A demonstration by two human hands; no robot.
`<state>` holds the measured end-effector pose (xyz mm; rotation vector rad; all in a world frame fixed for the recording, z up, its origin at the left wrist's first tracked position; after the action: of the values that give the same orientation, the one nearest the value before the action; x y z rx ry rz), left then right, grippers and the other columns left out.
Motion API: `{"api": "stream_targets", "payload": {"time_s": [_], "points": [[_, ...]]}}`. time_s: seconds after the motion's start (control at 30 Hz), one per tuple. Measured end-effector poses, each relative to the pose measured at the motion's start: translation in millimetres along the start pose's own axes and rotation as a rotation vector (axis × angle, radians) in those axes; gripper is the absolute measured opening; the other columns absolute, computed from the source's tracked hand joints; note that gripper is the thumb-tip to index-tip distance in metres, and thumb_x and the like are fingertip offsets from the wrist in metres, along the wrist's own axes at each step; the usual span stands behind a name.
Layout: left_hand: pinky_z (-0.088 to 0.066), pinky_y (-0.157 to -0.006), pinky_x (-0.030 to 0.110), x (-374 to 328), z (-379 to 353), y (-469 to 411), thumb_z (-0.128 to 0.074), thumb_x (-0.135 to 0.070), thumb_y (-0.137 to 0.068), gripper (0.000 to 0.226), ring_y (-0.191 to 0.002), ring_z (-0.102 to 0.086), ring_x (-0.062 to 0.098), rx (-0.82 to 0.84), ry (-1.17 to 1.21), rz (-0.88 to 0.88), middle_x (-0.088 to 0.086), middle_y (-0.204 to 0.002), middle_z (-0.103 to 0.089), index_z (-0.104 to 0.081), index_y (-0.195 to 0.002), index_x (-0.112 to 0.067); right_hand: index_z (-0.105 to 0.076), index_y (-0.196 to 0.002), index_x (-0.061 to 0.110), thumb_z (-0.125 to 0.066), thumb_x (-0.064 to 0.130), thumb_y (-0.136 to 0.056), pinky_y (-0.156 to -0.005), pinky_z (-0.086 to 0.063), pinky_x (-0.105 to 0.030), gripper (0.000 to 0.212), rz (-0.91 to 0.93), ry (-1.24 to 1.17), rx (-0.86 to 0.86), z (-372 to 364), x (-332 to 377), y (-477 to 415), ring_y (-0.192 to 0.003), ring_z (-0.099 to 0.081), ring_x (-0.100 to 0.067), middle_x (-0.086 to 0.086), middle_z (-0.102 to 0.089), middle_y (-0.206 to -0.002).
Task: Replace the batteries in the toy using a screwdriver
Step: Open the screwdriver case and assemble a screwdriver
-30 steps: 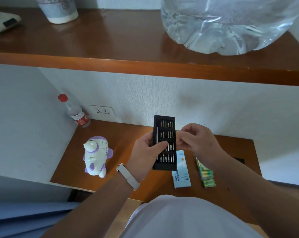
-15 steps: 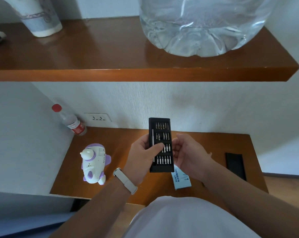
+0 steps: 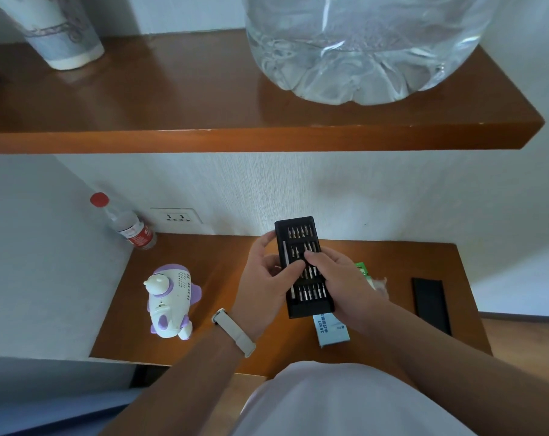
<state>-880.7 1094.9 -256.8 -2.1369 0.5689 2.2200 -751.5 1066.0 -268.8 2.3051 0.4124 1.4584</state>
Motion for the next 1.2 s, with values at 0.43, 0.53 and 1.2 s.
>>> {"api": "stream_targets", "payload": {"time_s": [0.43,0.53,1.2], "points": [[-0.059,-0.069,0.029,-29.4,6.3,-15.5,-0.066,-0.048,-0.091,0.031,-0.075,-0.066,0.006,0.030,-0.712,-0.226,-0.017,-0.098,-0.066,-0.053,-0.117,-0.037,-0.073,-0.097,0.029,-0.058,0.029,-0.095,-0.078,-0.060,-0.052,0.015,0.084,0.193,-0.019,18.7,9.5,-4.8,-0.088,-0.073,-0.033,-0.014,-0.074,-0.096],[-0.054,-0.067,0.024,-35.6,4.8,-18.5,-0.063,-0.055,-0.090,0.035,-0.078,-0.061,0.001,0.035,-0.909,-0.270,-0.020,-0.094,-0.061,-0.054,-0.118,-0.037,-0.072,-0.094,0.032,-0.056,0.029,-0.095,-0.078,-0.061,-0.049,0.016,0.101,0.236,-0.028,22.0,9.5,-4.6,-0.084,-0.074,-0.029,-0.010,-0.074,-0.091],[-0.048,-0.060,0.021,-32.7,-7.0,-20.5,-0.064,-0.051,-0.092,0.028,-0.064,-0.057,-0.001,0.020,-0.924,-0.307,-0.017,-0.073,-0.060,-0.059,-0.112,-0.031,-0.070,-0.093,0.028,-0.058,0.032,-0.092,-0.071,-0.061,-0.046,0.013,0.122,0.270,-0.071,33.4,7.6,-6.9,-0.080,-0.074,-0.028,-0.009,-0.073,-0.088]]}}
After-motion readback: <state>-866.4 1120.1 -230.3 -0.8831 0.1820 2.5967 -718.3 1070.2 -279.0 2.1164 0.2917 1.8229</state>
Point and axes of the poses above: each hand's wrist, its own y-axis away from the middle knuckle, its own z-axis out of the back of the hand, x = y × z, the point moved 6 cm from there along -y, towards the middle knuckle
